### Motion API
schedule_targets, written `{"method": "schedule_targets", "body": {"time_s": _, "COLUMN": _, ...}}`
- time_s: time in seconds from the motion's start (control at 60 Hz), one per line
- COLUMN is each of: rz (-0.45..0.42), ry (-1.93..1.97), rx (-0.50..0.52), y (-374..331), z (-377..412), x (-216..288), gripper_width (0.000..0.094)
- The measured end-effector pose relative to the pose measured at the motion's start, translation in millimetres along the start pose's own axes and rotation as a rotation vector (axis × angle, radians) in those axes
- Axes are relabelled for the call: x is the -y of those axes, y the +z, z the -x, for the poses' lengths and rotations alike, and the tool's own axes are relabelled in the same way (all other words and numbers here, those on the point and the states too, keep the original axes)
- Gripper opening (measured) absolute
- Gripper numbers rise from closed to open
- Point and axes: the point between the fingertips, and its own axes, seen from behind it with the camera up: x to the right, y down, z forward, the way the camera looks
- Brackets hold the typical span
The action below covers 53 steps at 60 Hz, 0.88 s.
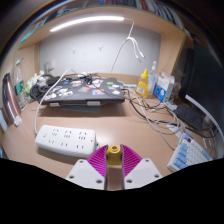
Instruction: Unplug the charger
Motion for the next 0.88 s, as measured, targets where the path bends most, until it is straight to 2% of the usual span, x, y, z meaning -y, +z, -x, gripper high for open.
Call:
{"method": "schedule_targets", "body": {"time_s": 0.083, "rz": 0.032, "ry": -0.009, "rx": 0.026, "y": 13, "z": 6, "x": -5, "gripper_width": 0.0254}}
{"method": "schedule_targets", "body": {"time_s": 0.233, "rz": 0.028, "ry": -0.008, "rx": 0.029, "y": 27, "z": 9, "x": 0, "gripper_width": 0.032}}
{"method": "schedule_targets", "body": {"time_s": 0.35, "rz": 0.0, "ry": 0.003, "rx": 0.007, "y": 33, "z": 2, "x": 5, "gripper_width": 0.0444}}
{"method": "schedule_targets", "body": {"time_s": 0.4, "rz": -0.003, "ry": -0.001, "rx": -0.007, "y": 31, "z": -4, "x": 5, "gripper_width": 0.0577}}
{"method": "schedule_targets", "body": {"time_s": 0.417, "rz": -0.005, "ry": -0.003, "rx": -0.015, "y": 30, "z": -7, "x": 5, "gripper_width": 0.0686}}
{"method": "schedule_targets", "body": {"time_s": 0.45, "rz": -0.011, "ry": -0.005, "rx": -0.032, "y": 27, "z": -13, "x": 6, "gripper_width": 0.0804}}
{"method": "schedule_targets", "body": {"time_s": 0.467, "rz": -0.015, "ry": -0.005, "rx": -0.037, "y": 24, "z": -16, "x": 7, "gripper_width": 0.0819}}
{"method": "schedule_targets", "body": {"time_s": 0.483, "rz": -0.021, "ry": -0.004, "rx": -0.036, "y": 21, "z": -16, "x": 8, "gripper_width": 0.0921}}
{"method": "schedule_targets", "body": {"time_s": 0.5, "rz": -0.028, "ry": -0.003, "rx": -0.034, "y": 18, "z": -18, "x": 8, "gripper_width": 0.0886}}
{"method": "schedule_targets", "body": {"time_s": 0.55, "rz": -0.061, "ry": 0.011, "rx": -0.006, "y": 5, "z": -16, "x": 13, "gripper_width": 0.0889}}
{"method": "schedule_targets", "body": {"time_s": 0.617, "rz": -0.11, "ry": 0.054, "rx": 0.08, "y": -15, "z": -4, "x": 20, "gripper_width": 0.0881}}
{"method": "schedule_targets", "body": {"time_s": 0.7, "rz": -0.137, "ry": 0.091, "rx": 0.151, "y": -42, "z": 3, "x": 17, "gripper_width": 0.088}}
{"method": "schedule_targets", "body": {"time_s": 0.883, "rz": -0.184, "ry": 0.067, "rx": 0.126, "y": -95, "z": -16, "x": 2, "gripper_width": 0.0877}}
